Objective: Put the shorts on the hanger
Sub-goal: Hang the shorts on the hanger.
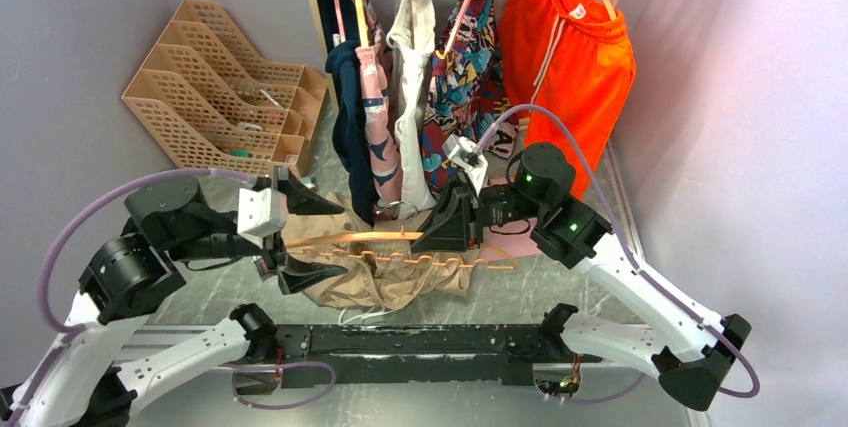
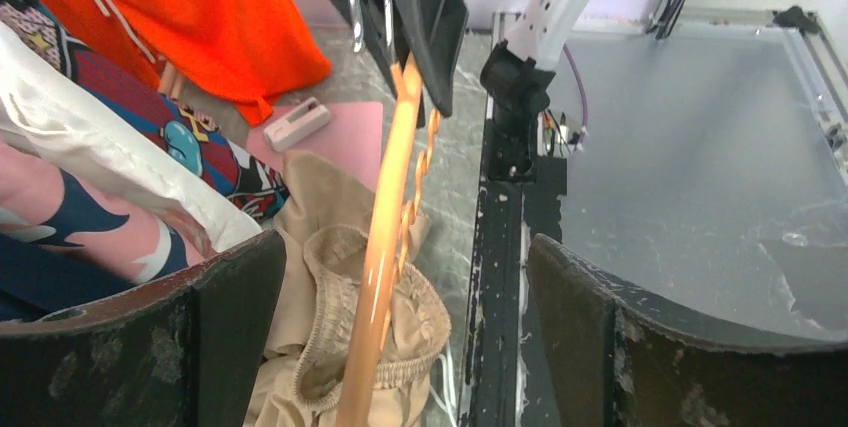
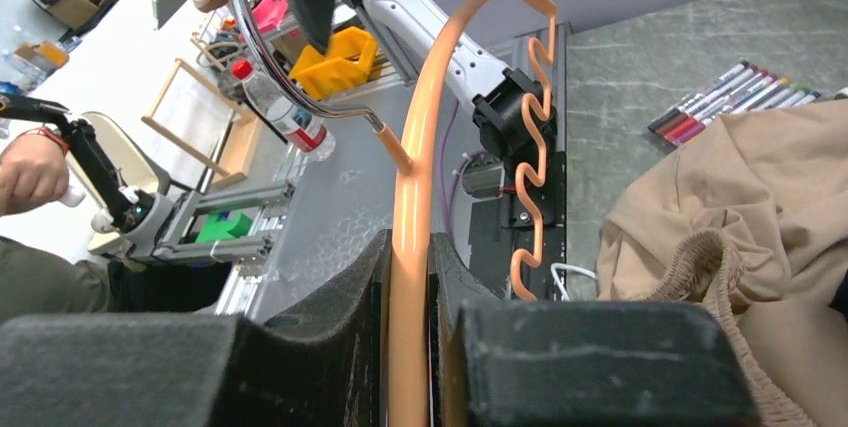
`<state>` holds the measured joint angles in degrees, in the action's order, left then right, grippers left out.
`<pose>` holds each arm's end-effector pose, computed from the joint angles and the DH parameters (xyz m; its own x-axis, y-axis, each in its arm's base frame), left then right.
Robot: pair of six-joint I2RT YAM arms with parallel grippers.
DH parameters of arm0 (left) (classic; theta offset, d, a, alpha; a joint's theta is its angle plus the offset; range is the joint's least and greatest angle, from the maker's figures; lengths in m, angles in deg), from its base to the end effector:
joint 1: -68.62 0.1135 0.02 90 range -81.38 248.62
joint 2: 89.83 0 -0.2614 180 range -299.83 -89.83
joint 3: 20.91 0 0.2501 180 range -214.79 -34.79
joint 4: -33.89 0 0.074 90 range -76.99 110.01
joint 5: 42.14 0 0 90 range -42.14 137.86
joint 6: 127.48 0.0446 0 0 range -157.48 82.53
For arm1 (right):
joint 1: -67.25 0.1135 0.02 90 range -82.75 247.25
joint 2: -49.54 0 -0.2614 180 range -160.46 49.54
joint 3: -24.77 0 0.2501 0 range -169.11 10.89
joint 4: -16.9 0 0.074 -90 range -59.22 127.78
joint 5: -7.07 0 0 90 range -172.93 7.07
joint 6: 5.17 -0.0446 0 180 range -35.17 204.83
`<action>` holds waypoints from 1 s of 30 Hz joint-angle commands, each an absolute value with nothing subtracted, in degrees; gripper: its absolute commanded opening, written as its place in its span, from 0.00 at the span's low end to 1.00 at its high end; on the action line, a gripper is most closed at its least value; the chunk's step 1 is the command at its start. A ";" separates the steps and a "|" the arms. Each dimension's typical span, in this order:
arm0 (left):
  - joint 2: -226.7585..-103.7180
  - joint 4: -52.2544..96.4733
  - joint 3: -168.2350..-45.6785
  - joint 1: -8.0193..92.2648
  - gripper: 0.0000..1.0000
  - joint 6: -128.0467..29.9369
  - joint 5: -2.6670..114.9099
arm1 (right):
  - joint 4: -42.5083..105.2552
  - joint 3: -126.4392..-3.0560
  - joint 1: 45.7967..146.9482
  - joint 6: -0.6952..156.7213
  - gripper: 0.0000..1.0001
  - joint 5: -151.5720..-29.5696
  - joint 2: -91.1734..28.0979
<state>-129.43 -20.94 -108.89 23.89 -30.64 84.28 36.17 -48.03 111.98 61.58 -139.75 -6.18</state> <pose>0.0481 -0.0849 0.4547 0.0381 0.0971 -0.9945 0.9879 0.1460 0.0521 0.1230 0.1744 0.3992 -0.4115 -0.1036 -0.9055 -0.8891 -0.1730 0.4238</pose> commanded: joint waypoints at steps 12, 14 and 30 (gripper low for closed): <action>-134.13 -24.29 -107.34 23.80 0.82 -25.03 87.91 | 39.39 -49.39 113.30 66.28 0.00 -139.27 -1.96; -134.70 -24.82 -107.15 23.80 0.75 -25.02 88.72 | 40.12 -49.17 113.32 66.78 0.00 -139.06 -1.61; -135.80 -23.64 -104.67 23.84 0.42 -25.87 90.40 | 37.75 -47.51 113.49 64.61 0.00 -138.69 -0.25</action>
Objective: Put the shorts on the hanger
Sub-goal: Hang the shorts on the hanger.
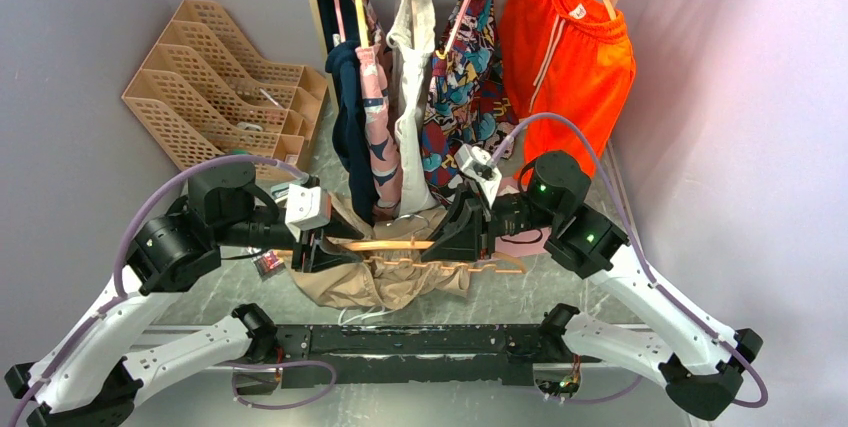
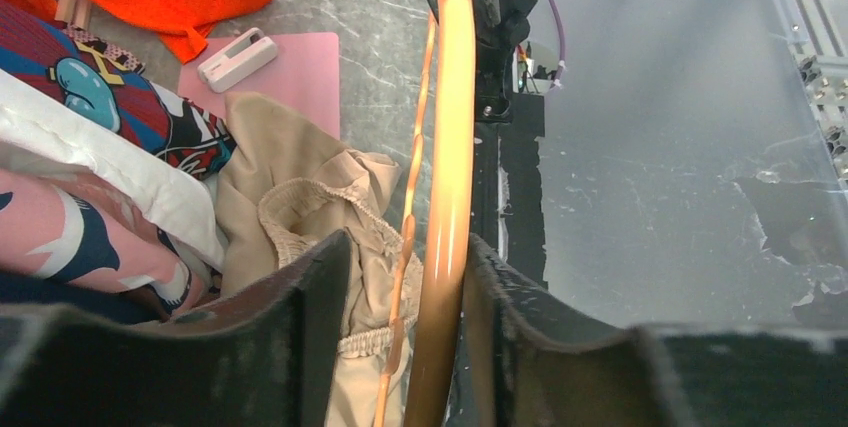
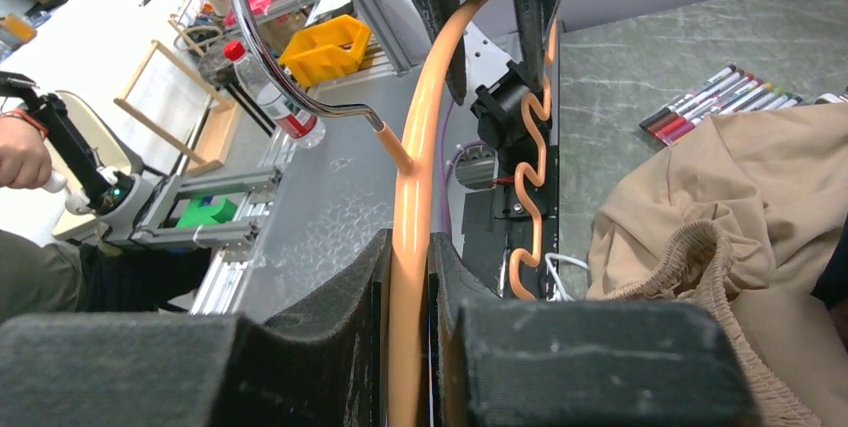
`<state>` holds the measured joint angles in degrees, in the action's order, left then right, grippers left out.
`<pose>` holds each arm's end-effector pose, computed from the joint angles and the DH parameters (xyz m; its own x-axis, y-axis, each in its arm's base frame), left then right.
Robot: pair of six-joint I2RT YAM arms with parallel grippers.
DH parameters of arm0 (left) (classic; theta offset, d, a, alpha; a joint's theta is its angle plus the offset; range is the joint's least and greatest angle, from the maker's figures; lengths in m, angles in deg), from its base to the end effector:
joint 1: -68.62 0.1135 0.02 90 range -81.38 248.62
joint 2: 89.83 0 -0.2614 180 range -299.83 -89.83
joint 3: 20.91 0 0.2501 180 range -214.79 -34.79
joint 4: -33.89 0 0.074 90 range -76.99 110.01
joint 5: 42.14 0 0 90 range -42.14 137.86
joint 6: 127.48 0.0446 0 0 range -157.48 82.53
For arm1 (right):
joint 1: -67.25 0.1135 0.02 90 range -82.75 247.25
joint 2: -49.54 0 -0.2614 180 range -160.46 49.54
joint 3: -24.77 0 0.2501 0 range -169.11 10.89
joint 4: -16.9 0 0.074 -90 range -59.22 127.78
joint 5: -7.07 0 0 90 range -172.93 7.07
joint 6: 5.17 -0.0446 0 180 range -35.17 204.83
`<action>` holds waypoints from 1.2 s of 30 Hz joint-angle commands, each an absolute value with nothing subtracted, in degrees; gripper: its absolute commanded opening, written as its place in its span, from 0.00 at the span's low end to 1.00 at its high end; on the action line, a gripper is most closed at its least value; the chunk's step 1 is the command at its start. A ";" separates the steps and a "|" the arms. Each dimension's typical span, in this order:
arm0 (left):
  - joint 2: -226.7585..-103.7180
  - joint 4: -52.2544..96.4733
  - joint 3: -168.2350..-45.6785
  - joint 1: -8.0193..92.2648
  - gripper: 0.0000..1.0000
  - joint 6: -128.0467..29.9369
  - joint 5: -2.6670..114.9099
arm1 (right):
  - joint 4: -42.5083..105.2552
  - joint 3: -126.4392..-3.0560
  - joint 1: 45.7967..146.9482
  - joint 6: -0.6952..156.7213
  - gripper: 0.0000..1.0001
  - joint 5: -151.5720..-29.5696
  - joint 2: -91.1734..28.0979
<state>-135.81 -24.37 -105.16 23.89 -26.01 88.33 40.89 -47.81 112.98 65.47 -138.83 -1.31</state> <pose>0.0763 -0.1164 0.4195 -0.0454 0.2579 -0.9651 0.9977 0.0611 -0.0306 0.1035 0.1591 0.4049 -0.3505 -0.0933 -0.9319 -0.9145 -0.1804 0.3621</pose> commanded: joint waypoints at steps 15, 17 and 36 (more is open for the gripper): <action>-134.65 -21.66 -102.92 23.85 0.07 -27.51 89.44 | 56.44 -57.97 113.78 74.84 0.54 -127.61 -3.10; -134.81 -20.91 -102.39 23.81 0.07 -27.99 90.21 | 60.61 -60.29 113.75 77.22 0.56 -126.26 -3.73; -137.37 -16.22 -102.66 23.80 0.07 -30.45 96.14 | 51.86 -55.28 115.06 79.35 0.54 -124.70 -3.22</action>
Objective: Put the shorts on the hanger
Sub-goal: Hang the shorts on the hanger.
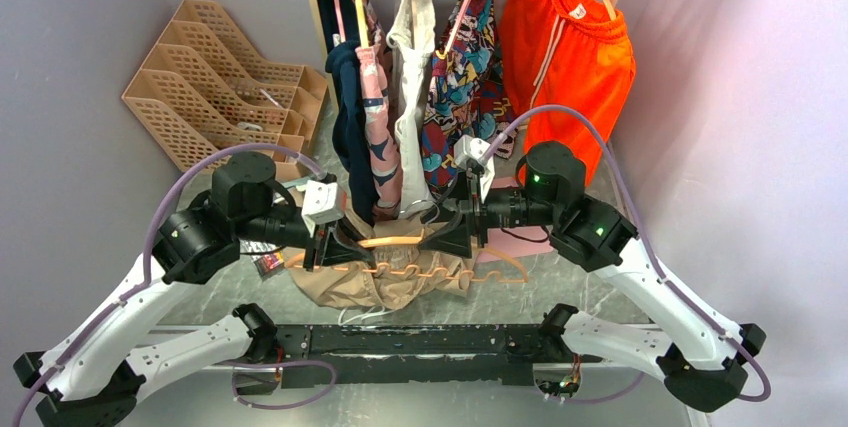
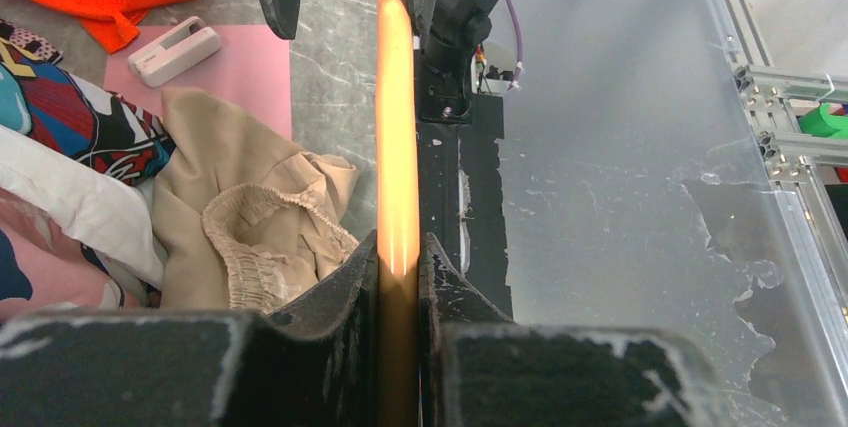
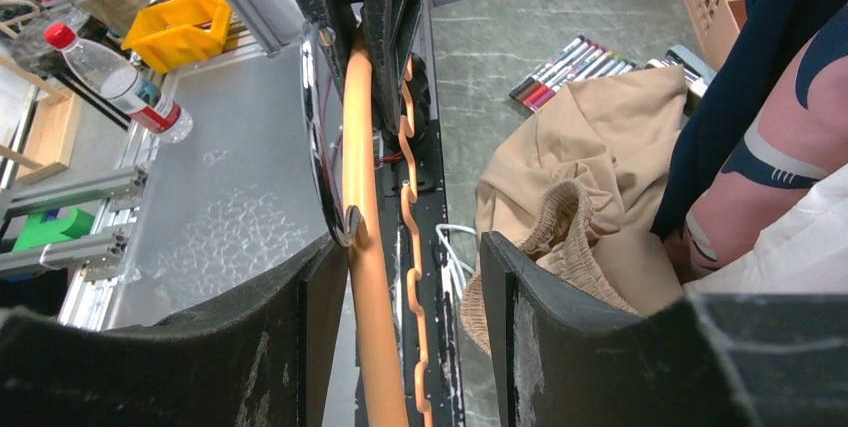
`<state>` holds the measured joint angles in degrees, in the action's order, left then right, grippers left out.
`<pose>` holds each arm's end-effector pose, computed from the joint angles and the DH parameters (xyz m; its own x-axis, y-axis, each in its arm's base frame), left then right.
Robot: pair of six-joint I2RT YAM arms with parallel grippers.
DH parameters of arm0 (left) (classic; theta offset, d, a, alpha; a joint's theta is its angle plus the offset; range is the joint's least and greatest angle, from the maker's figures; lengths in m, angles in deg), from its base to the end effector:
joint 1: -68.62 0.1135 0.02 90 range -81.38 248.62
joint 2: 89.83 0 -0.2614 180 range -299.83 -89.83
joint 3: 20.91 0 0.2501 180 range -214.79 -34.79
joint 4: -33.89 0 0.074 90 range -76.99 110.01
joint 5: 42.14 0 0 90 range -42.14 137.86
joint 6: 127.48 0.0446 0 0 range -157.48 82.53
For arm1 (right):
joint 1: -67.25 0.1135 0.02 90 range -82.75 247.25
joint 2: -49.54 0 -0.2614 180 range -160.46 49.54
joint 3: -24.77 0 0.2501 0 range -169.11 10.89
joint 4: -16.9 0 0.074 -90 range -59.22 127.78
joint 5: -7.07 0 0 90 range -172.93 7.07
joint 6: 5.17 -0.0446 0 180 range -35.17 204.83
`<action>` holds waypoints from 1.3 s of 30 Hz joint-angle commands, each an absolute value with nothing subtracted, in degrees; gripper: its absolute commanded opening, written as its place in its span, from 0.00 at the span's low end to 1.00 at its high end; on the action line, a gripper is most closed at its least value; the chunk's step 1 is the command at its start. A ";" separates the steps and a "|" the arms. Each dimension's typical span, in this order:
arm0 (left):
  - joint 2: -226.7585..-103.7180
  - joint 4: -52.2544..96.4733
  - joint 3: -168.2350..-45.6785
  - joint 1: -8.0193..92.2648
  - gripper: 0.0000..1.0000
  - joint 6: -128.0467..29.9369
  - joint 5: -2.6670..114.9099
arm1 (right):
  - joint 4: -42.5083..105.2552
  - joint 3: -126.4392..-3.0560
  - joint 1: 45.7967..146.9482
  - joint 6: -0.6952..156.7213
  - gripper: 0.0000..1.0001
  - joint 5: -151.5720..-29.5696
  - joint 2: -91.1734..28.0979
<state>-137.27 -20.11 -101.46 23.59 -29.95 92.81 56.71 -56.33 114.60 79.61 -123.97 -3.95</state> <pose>0.0846 -0.1293 0.4050 -0.1231 0.2544 -0.9592 0.9919 -0.0001 -0.1273 0.1081 0.1605 0.4168 -0.2326 -0.1512 -0.9607 -0.9724 0.0530 0.2271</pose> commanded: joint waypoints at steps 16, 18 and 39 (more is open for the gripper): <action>-138.37 -14.56 -102.63 23.84 0.07 -30.89 96.22 | 46.69 -52.53 115.64 76.05 0.18 -127.40 -2.96; -138.35 -14.39 -102.64 23.82 0.07 -30.91 96.24 | 47.04 -52.61 115.61 76.11 0.11 -127.53 -3.22; -118.94 -14.55 -95.85 23.84 0.99 -43.33 59.52 | 63.22 -55.17 115.70 75.44 0.00 -106.96 3.88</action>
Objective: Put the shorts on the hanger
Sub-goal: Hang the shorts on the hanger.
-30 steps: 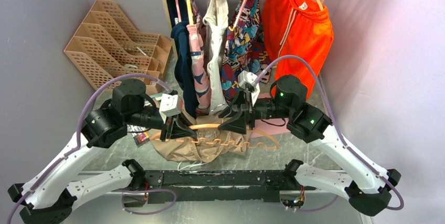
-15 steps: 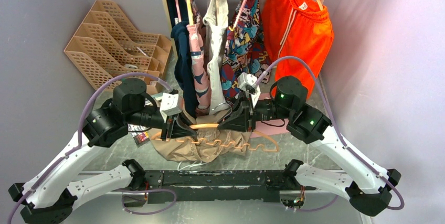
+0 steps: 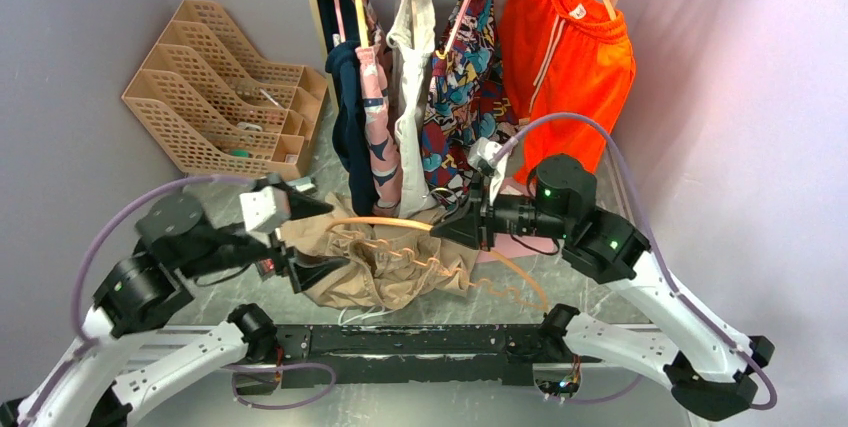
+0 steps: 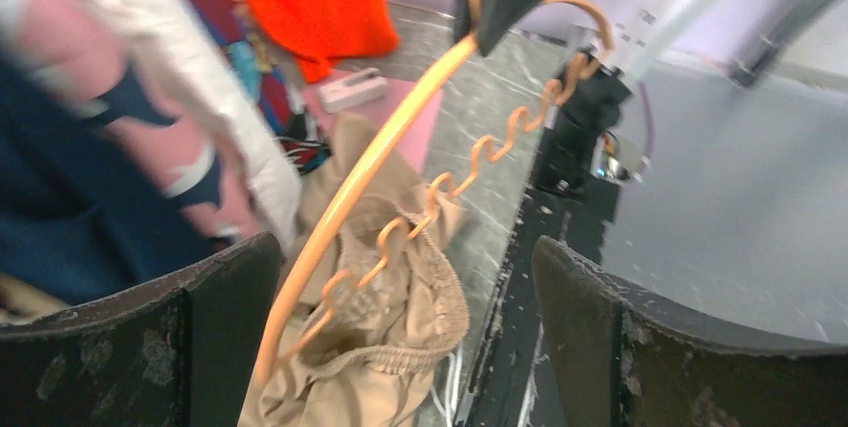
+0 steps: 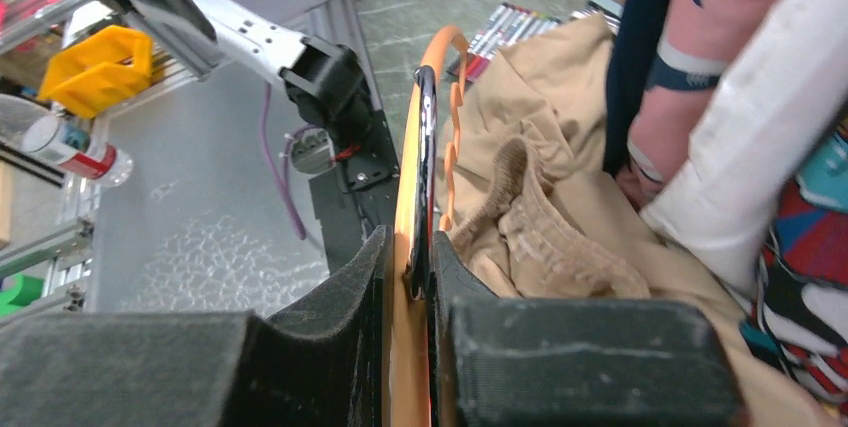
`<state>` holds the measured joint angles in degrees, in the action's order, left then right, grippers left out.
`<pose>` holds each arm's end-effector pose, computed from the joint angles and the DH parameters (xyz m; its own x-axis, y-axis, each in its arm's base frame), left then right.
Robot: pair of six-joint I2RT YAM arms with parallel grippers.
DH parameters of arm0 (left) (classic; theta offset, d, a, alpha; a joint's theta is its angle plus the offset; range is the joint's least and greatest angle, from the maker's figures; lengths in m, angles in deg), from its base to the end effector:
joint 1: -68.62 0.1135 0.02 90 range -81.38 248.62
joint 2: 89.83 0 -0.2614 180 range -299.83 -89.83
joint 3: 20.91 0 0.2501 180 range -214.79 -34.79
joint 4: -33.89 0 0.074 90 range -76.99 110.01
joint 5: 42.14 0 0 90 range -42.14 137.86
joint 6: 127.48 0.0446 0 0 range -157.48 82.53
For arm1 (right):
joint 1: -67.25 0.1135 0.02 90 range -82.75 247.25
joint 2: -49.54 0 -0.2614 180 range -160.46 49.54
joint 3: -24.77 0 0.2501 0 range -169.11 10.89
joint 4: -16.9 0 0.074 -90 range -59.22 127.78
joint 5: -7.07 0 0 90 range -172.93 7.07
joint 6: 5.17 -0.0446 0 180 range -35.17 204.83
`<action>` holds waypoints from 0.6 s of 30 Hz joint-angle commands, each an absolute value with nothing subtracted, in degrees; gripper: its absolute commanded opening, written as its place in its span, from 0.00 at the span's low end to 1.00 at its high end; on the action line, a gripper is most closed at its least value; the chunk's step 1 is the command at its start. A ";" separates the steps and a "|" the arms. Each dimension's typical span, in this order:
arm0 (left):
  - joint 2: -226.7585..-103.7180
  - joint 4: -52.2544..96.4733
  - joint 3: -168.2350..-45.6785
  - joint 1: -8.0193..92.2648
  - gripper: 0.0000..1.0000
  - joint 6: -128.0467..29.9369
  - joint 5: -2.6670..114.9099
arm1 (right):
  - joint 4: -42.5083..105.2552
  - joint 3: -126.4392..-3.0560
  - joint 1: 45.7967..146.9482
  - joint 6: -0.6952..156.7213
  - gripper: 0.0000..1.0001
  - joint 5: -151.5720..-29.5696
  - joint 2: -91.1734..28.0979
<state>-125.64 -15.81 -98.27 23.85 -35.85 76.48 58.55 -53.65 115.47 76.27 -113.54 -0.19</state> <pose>0.0611 -0.0907 0.4163 -0.0734 0.1080 -0.9914 0.9573 0.2863 -0.0397 0.1030 0.1493 0.4078 -0.2925 -0.1351 -0.9467 -0.9393 0.2260 0.2580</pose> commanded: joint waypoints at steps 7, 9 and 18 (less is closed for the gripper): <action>-109.83 -12.31 -87.48 23.82 0.99 -51.45 56.63 | 62.58 -51.45 115.76 72.12 0.00 -110.44 9.30; -109.50 -8.39 -87.63 23.81 0.99 -49.87 61.96 | 60.90 -51.03 115.75 72.65 0.00 -113.58 9.61; -128.01 -9.52 -105.46 23.80 0.99 -40.03 88.44 | 56.27 -53.32 115.70 74.46 0.00 -124.21 3.97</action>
